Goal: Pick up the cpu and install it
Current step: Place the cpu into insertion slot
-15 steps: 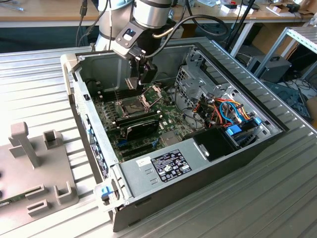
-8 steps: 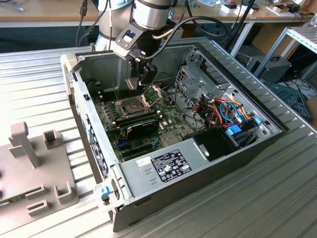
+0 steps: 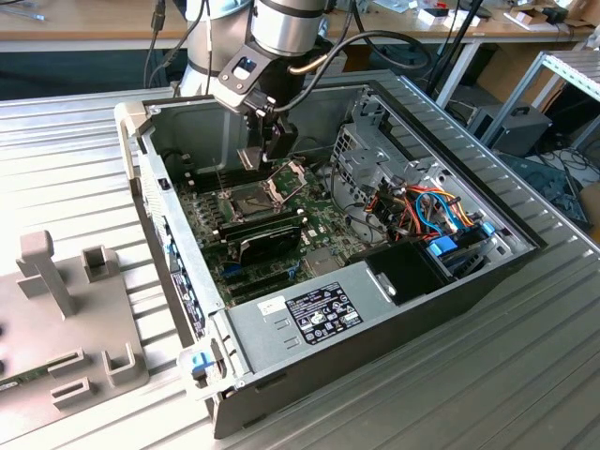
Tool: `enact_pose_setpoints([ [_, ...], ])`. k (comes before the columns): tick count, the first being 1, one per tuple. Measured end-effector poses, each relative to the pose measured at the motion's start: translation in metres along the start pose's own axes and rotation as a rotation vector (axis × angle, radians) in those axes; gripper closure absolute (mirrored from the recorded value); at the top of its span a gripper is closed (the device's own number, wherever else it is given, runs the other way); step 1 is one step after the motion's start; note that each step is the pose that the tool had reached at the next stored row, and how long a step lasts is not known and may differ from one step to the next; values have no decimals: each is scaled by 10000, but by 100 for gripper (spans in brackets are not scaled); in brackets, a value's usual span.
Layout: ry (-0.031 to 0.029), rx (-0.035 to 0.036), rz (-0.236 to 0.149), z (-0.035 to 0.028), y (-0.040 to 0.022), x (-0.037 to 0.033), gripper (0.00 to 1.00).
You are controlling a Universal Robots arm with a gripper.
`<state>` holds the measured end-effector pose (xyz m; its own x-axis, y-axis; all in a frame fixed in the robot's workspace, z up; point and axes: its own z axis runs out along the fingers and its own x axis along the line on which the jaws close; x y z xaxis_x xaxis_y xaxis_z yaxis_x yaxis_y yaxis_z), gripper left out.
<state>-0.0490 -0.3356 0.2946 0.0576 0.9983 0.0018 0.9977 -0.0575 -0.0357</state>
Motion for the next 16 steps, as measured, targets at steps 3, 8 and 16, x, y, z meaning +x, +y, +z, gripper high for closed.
enact_pose_setpoints([
  [3, -4, -27, -210, 39, 1, 0, 45],
  [8, -19, -85, -704, 78, 3, 0, 45],
  [16, -24, -192, -914, 231, -16, -1, 45],
])
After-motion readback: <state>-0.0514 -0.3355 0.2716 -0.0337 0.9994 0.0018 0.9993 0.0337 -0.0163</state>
